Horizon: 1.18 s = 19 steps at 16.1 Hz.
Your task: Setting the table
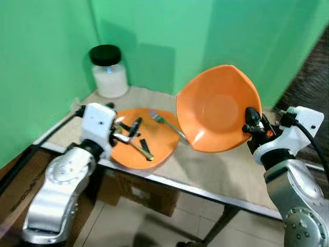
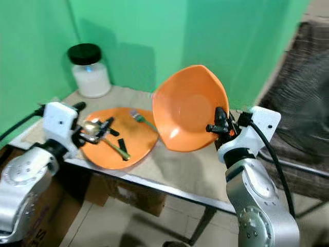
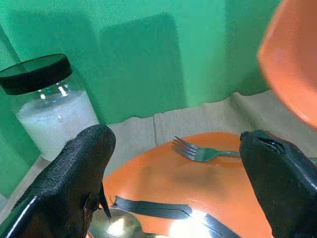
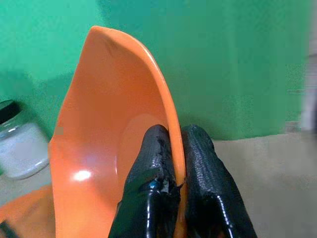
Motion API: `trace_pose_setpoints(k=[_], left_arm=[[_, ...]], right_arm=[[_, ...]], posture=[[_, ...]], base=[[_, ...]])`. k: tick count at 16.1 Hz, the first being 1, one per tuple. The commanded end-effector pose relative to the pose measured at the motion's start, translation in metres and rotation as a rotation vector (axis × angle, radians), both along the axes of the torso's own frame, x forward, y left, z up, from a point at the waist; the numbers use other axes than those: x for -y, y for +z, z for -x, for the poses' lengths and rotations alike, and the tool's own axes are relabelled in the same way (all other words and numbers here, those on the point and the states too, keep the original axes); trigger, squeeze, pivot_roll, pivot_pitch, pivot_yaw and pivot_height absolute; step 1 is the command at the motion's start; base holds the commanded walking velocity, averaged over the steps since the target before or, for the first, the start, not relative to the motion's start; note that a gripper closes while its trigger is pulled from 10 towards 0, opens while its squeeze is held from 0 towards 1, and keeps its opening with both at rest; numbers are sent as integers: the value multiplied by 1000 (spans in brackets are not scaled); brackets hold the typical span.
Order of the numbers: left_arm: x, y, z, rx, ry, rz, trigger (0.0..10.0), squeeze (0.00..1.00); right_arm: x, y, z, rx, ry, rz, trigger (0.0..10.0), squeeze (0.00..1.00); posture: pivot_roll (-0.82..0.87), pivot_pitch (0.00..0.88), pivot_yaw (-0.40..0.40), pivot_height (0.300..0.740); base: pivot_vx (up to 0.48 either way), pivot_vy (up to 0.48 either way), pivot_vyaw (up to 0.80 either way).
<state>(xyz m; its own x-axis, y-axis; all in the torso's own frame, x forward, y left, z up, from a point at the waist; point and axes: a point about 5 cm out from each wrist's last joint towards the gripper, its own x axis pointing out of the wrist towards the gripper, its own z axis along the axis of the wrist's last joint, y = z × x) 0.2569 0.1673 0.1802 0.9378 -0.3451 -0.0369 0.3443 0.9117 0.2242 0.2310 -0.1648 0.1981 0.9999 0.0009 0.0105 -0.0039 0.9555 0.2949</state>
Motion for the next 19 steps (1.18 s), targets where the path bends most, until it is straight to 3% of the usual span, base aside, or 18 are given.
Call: trace_pose_setpoints(k=[1,5,19], left_arm=[[-3,2,0,11,13,-1,10000,0],[-4,2,-1,12,25,9,10000,0],[-3,5,-4,26,40,37,10000,0]], right_arm=[[1,8,0,56,-33,8,10000,0],[-6,4,-1,47,65,-33,10000,0],[-4,6,1,54,44,-39,10000,0]], posture=[[38,0,-16,740],[35,0,-21,740],[25,0,-14,740]], base=[[0,0,-788],[0,0,-794],[0,0,-800]])
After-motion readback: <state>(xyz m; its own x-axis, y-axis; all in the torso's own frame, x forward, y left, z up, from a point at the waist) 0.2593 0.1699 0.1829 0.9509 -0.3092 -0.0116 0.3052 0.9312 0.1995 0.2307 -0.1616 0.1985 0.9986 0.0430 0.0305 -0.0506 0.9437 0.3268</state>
